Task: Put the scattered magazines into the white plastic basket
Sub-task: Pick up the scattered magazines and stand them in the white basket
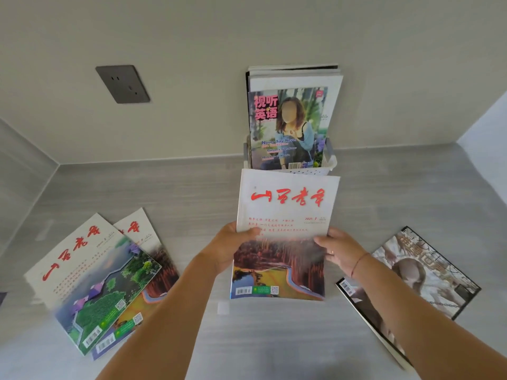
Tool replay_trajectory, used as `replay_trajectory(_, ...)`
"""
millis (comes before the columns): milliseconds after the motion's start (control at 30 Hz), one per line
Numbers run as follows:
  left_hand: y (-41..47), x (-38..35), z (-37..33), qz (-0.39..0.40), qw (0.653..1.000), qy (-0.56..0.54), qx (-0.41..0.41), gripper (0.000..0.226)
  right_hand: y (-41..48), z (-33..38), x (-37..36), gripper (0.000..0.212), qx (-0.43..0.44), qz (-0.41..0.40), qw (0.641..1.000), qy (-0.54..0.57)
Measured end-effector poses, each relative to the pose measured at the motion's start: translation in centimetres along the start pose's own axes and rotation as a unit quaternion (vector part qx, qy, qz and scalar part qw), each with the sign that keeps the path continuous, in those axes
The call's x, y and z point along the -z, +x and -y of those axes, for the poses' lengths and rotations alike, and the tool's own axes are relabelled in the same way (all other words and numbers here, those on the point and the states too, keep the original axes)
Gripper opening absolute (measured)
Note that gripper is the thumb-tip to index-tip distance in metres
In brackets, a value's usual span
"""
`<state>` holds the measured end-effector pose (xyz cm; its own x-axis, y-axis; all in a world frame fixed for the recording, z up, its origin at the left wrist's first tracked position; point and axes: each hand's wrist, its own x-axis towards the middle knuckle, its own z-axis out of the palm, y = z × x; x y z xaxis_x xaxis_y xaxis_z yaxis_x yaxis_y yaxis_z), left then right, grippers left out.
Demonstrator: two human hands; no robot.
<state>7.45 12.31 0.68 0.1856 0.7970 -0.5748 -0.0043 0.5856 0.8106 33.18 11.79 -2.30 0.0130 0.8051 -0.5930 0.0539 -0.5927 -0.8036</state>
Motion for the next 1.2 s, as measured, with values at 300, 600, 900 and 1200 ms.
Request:
replay_trajectory(300,2.7,0.1,-3.7,-0.034,0.984,0.171,-0.045,0.025,1.4,4.5,2.4,0.021,0.144,-0.098,0.984,-0.035)
replay_trajectory(600,7.7,-1.3,-17.5,-0.211,0.940,0.083,-0.255,0.017,6.4,21.3,3.8,0.018,0.334,-0.162,0.926,-0.066)
replay_trajectory(900,12.5,-1.6,-19.4,-0.264,0.924,0.090,-0.263,0.014,10.9,23.1,3.3,0.018,0.315,-0.190,0.927,-0.077)
replay_trajectory(1200,16.0,-0.8,-14.9,-0.325,0.923,0.126,-0.164,0.008,14.6,18.5,2.8,0.018,0.239,-0.218,0.934,-0.150)
